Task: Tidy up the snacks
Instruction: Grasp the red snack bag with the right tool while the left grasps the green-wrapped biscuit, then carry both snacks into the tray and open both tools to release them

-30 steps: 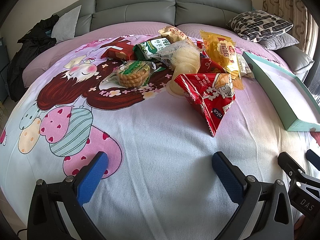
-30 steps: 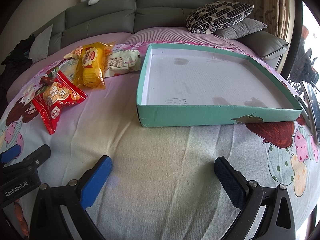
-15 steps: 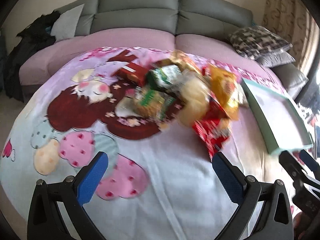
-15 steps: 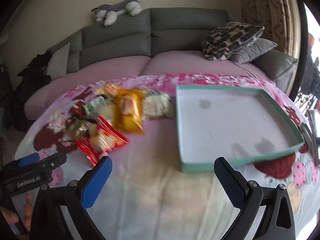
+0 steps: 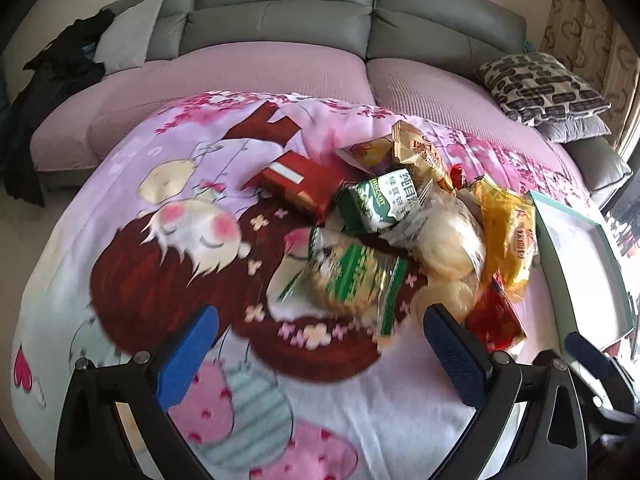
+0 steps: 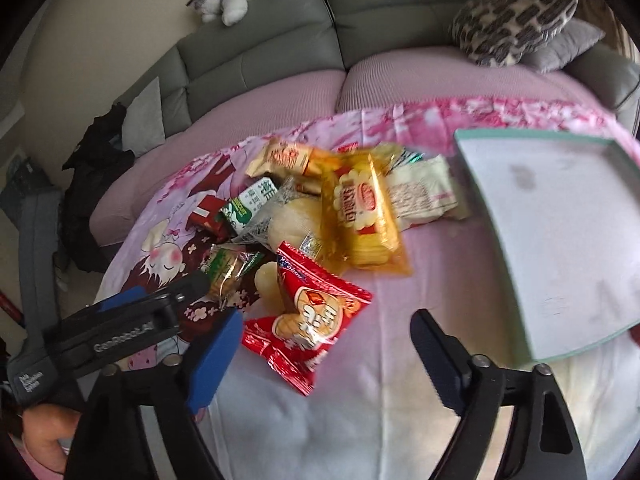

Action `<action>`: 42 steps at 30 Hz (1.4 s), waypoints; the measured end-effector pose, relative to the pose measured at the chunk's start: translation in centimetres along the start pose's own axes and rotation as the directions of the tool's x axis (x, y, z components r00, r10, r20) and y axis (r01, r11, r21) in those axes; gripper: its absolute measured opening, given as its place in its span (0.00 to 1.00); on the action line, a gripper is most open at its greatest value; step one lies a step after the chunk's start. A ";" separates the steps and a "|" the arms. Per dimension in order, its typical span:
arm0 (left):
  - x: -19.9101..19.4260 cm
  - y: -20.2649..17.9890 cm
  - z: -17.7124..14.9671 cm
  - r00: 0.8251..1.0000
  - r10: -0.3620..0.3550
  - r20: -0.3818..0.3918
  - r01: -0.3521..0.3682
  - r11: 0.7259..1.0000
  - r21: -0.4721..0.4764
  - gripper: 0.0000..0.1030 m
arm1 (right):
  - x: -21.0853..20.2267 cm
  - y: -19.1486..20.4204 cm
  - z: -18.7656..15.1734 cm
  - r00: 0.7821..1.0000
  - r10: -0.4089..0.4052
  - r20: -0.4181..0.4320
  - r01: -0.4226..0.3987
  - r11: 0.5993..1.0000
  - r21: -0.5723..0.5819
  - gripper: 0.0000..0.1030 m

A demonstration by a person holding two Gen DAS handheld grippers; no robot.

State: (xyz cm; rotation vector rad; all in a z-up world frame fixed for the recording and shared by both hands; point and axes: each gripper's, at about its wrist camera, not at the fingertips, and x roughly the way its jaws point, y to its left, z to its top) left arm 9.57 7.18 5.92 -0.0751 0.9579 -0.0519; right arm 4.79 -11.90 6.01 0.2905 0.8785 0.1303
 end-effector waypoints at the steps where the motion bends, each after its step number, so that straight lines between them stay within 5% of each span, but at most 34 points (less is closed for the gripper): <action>1: 0.5 -0.1 0.3 1.000 -0.001 -0.008 0.001 1.000 0.006 0.99 | 0.6 -0.1 0.1 1.000 0.009 -0.012 -0.009 1.000 0.014 0.80; 17: 4.9 -0.7 1.0 0.994 -0.061 -0.090 0.063 0.998 0.012 0.73 | 2.8 -0.4 0.3 0.992 0.095 -0.080 -0.090 0.994 0.069 0.45; 27: 3.8 -0.5 1.0 0.996 -0.068 -0.064 0.067 0.998 -0.018 0.53 | 1.5 -0.7 0.0 0.992 0.106 -0.068 -0.100 0.991 0.087 0.39; 42: 0.3 -0.8 -1.0 0.995 -0.068 -0.067 0.064 0.996 -0.063 0.52 | -3.0 -2.2 -0.8 0.993 0.121 -0.009 -0.120 0.986 0.112 0.37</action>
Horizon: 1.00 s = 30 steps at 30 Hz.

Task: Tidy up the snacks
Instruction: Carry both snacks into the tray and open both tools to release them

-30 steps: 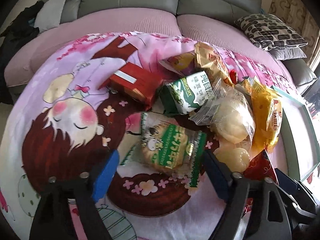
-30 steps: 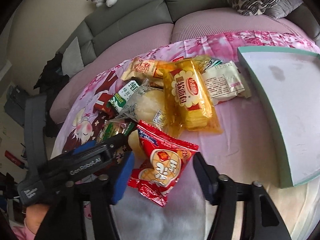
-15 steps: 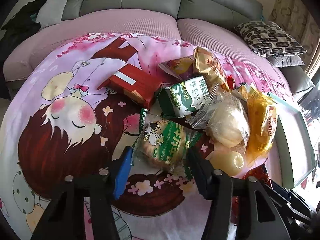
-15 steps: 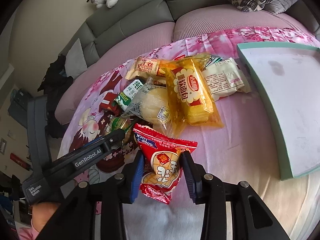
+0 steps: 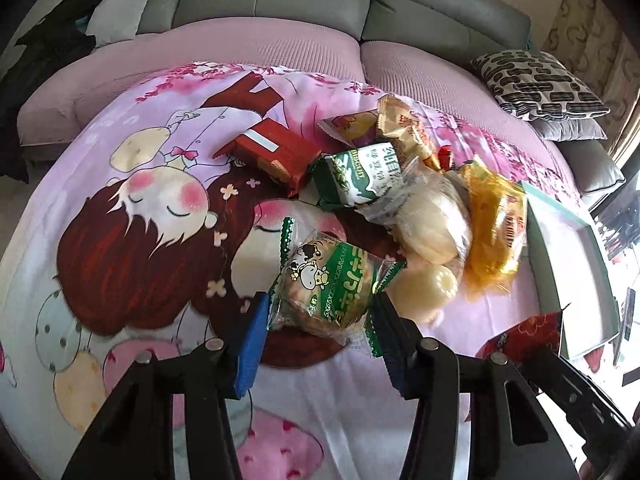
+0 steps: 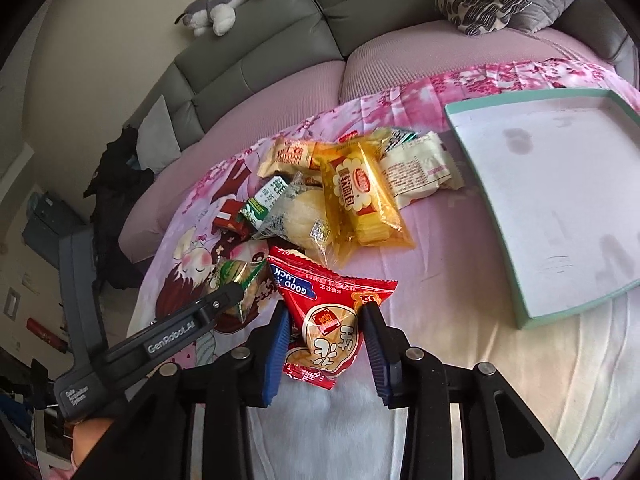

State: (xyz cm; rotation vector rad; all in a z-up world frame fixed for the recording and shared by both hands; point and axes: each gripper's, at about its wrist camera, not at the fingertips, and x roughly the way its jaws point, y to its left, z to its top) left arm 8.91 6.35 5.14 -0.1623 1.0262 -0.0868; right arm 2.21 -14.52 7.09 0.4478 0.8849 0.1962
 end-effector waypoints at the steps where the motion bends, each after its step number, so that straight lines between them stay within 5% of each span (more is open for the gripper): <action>1: -0.5 -0.2 -0.2 1.000 -0.002 0.004 0.002 1.000 -0.001 0.52 | -0.2 -0.1 0.0 1.000 0.002 0.005 -0.002 1.000 0.001 0.37; 11: -4.9 -4.3 0.5 0.996 -0.047 0.075 0.042 0.997 0.068 0.52 | -4.1 -3.4 2.1 0.996 -0.023 0.090 0.019 0.999 0.040 0.37; 17: -5.9 -9.3 2.1 0.990 -0.103 0.098 0.086 0.983 0.162 0.52 | -5.9 -7.6 4.8 0.986 -0.105 0.131 0.096 0.993 0.068 0.37; 30: -1.8 -22.8 4.3 0.979 -0.200 0.035 0.170 0.901 0.399 0.52 | -7.7 -17.9 10.6 0.943 -0.301 0.144 0.283 0.950 0.130 0.37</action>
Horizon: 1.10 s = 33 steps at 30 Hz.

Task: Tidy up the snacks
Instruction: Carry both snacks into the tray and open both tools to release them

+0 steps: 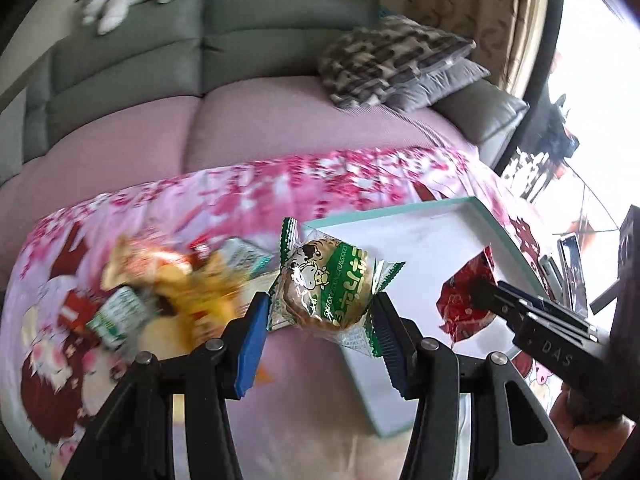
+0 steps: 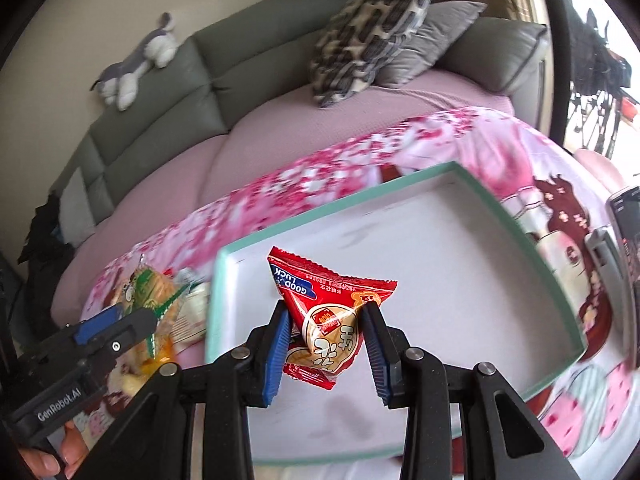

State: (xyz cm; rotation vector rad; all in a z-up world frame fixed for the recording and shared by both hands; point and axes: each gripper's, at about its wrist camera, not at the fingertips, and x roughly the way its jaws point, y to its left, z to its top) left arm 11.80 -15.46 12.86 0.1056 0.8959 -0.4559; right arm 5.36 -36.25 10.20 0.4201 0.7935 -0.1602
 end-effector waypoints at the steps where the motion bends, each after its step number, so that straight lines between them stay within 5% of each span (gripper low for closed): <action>1: 0.6 -0.6 0.2 1.000 -0.008 -0.004 0.008 1.000 0.010 0.52 | 0.2 -0.5 0.3 1.000 -0.013 0.000 0.013 1.000 0.004 0.37; 14: 8.5 -4.7 2.6 0.996 -0.021 -0.085 0.027 0.997 0.073 0.52 | 4.7 -5.2 4.8 0.992 -0.121 -0.040 0.122 0.992 0.030 0.37; 24: 10.3 -5.3 3.5 0.990 -0.039 -0.133 0.049 0.996 0.077 0.56 | 5.5 -4.5 5.9 0.989 -0.135 -0.061 0.135 0.991 0.001 0.38; 27: 9.7 -4.9 3.7 0.992 -0.027 -0.126 0.035 0.997 0.067 0.62 | 5.2 -4.3 5.7 0.988 -0.135 -0.071 0.136 0.991 0.002 0.47; 29: 9.0 -4.3 3.8 0.993 -0.033 -0.112 0.037 0.998 0.041 0.66 | 4.9 -3.9 5.3 0.986 -0.148 -0.077 0.148 0.989 -0.008 0.63; 33: 7.0 -2.7 3.5 0.998 0.019 -0.058 -0.019 1.000 0.005 0.85 | 4.2 -3.3 4.3 0.983 -0.158 -0.096 0.156 0.987 -0.026 0.68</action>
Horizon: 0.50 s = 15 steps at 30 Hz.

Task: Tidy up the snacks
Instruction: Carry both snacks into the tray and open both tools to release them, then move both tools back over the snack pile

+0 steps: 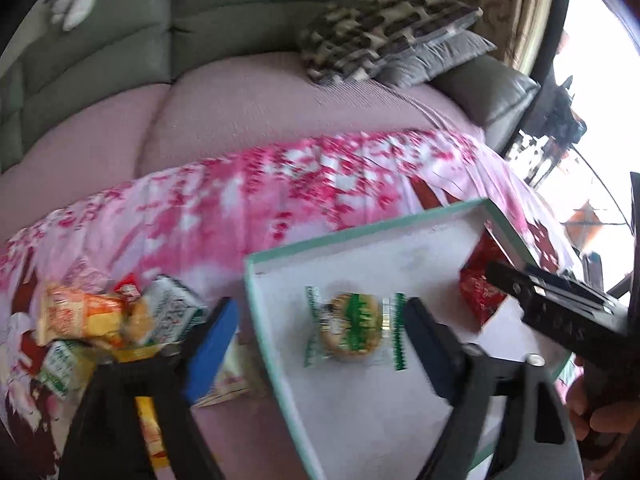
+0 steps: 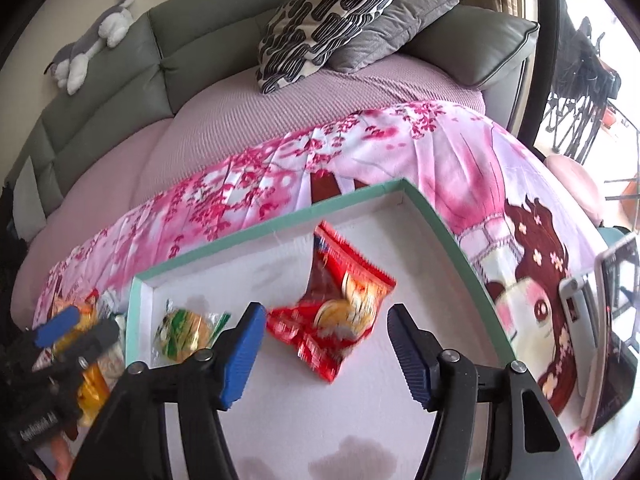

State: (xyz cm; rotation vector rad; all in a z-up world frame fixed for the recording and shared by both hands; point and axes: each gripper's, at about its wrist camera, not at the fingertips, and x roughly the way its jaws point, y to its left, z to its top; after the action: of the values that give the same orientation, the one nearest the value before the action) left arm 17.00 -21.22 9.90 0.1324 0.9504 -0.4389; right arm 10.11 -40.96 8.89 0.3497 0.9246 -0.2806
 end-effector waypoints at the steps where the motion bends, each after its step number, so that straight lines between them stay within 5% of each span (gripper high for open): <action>1: -0.3 0.4 -0.1 1.000 0.014 0.008 -0.014 1.000 -0.007 0.85 | -0.2 0.1 -0.3 1.000 0.004 -0.005 -0.004 1.000 0.000 0.72; 8: -3.0 4.2 -3.0 0.984 0.175 0.040 -0.172 0.982 -0.077 0.94 | -2.4 2.3 -4.2 0.999 0.032 -0.024 -0.034 0.998 -0.048 0.86; 15: -6.8 8.6 -7.2 0.964 0.262 0.047 -0.249 0.951 -0.185 0.96 | -4.8 5.7 -7.8 0.997 0.076 -0.018 -0.077 0.992 -0.104 1.00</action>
State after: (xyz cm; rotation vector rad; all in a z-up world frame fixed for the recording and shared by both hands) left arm 11.76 -9.23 10.52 0.0759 0.8842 -0.1173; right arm 3.87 -32.19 9.43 0.2902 0.9333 -0.1590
